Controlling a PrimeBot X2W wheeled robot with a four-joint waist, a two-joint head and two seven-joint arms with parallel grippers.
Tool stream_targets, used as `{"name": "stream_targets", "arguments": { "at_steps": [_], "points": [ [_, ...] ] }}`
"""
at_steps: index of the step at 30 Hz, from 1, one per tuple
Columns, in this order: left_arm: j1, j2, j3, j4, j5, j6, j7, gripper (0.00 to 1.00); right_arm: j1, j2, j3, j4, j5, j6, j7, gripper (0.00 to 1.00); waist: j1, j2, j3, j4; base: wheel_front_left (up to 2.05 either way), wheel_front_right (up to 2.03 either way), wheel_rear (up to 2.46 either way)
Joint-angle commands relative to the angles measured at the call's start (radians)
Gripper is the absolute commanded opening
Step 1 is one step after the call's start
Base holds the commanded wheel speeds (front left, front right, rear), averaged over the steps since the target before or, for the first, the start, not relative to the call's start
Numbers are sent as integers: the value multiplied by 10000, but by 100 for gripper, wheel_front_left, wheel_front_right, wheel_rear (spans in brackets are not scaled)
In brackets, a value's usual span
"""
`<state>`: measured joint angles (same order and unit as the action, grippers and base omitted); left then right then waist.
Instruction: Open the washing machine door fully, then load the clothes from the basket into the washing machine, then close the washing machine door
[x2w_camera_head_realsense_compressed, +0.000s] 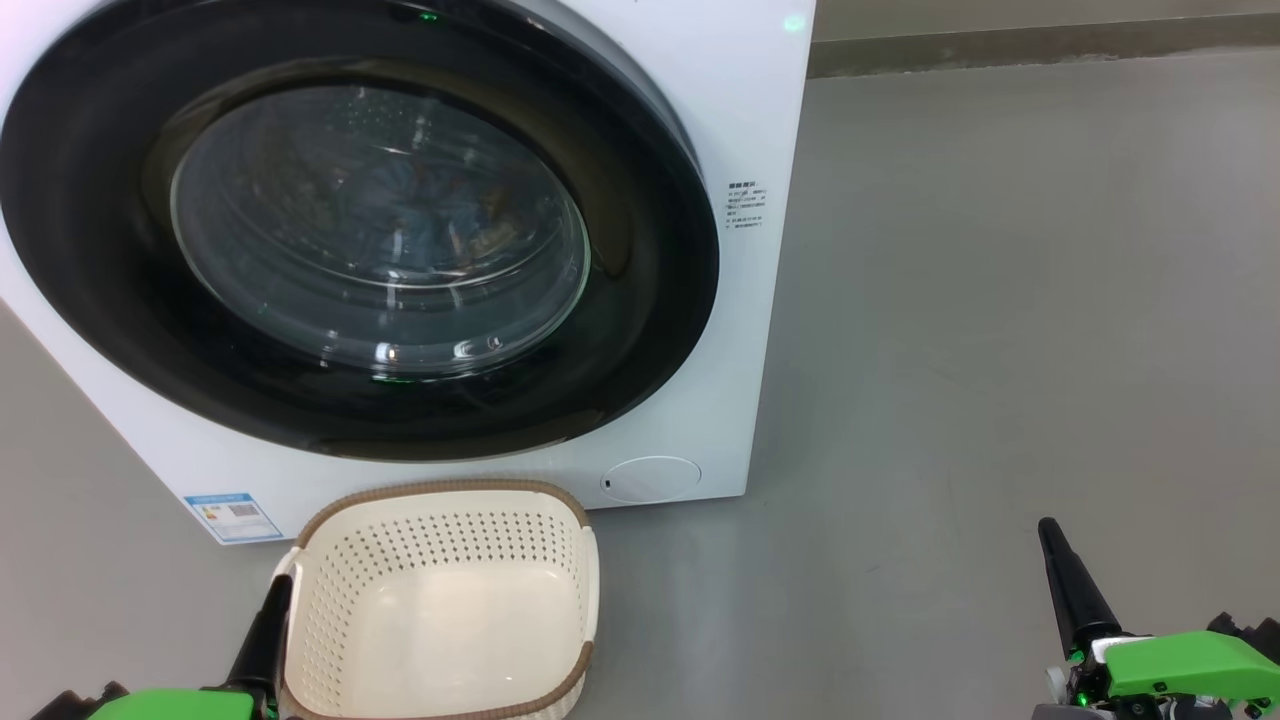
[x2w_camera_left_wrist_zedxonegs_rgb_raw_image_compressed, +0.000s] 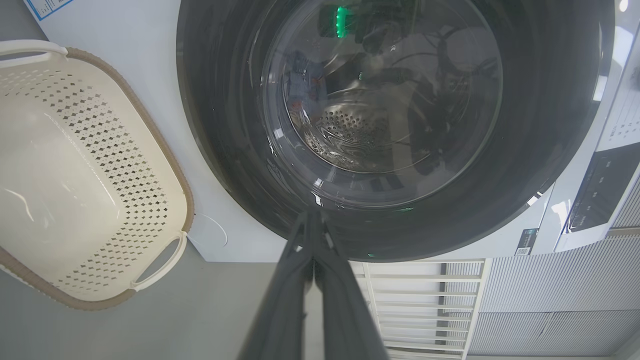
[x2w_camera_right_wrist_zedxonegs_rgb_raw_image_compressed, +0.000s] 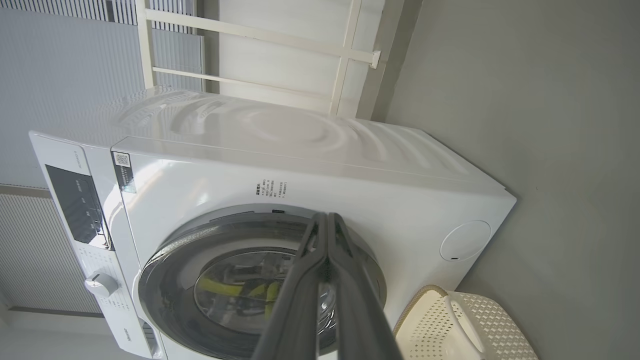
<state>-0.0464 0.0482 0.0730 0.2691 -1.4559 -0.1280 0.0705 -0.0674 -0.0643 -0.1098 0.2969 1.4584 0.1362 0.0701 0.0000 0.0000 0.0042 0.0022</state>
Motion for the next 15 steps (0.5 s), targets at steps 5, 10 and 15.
{"name": "stream_targets", "arguments": {
  "at_steps": [5, 10, 15],
  "points": [
    [-528, 82, 367, -211, -619, -26, 182, 0, -428, 36, 84, -379, 680, -51, 184, 0, 0, 0, -9, -7, 0, 0, 0],
    [-616, 39, 406, -211, -1238, -27, 359, 0, -440, 108, -12, -456, 1240, -54, 362, 0, 0, 0, -20, -17, 0, 0, 0],
    [-655, 20, 424, -210, -1515, -27, 438, 0, -445, 141, -55, -490, 1490, -55, 442, 0, 0, 0, -25, -22, 0, 0, 0]
  ]
}}
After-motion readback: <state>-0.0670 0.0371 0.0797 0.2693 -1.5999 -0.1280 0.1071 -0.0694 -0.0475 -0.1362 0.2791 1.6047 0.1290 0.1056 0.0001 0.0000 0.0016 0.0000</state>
